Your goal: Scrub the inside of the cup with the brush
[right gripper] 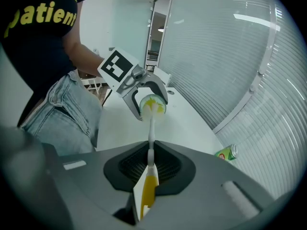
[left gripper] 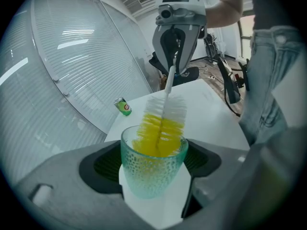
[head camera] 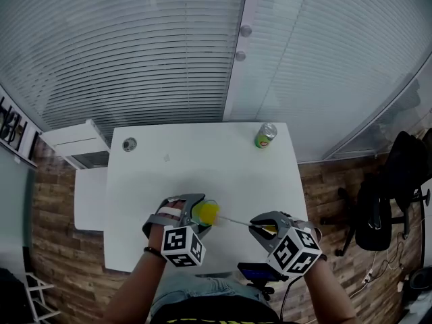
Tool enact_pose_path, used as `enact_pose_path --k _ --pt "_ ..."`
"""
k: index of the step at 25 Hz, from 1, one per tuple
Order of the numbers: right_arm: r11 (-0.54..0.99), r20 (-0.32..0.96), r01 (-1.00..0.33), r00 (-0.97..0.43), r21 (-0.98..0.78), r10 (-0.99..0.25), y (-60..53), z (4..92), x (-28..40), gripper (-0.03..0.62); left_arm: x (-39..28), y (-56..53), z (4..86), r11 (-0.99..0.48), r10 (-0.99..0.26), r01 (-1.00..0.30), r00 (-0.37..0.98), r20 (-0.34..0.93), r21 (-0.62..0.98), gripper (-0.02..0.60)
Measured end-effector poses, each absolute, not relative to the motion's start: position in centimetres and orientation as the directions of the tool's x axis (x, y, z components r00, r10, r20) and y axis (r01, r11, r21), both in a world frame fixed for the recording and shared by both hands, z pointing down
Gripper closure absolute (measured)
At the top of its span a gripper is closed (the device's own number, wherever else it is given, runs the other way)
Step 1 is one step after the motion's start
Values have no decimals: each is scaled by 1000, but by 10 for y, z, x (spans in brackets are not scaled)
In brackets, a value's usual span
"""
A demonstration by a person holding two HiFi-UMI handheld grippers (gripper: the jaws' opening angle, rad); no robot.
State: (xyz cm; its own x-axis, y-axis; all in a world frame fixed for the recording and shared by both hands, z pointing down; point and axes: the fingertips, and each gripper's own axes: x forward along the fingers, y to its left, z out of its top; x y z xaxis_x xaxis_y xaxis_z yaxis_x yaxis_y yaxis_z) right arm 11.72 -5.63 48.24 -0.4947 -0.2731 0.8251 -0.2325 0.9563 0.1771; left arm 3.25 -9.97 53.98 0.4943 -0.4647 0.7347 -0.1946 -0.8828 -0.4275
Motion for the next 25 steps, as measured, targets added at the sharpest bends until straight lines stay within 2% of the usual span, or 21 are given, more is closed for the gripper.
enact_pose_path --k 11,25 --pt "962 833 -155 -483 223 -271 -46 485 95 556 40 -92 542 -887 -452 -156 486 748 -434 187" --pt "954 830 -202 -476 219 -292 -54 474 102 557 42 -87 550 -885 -447 -103 463 766 -454 187"
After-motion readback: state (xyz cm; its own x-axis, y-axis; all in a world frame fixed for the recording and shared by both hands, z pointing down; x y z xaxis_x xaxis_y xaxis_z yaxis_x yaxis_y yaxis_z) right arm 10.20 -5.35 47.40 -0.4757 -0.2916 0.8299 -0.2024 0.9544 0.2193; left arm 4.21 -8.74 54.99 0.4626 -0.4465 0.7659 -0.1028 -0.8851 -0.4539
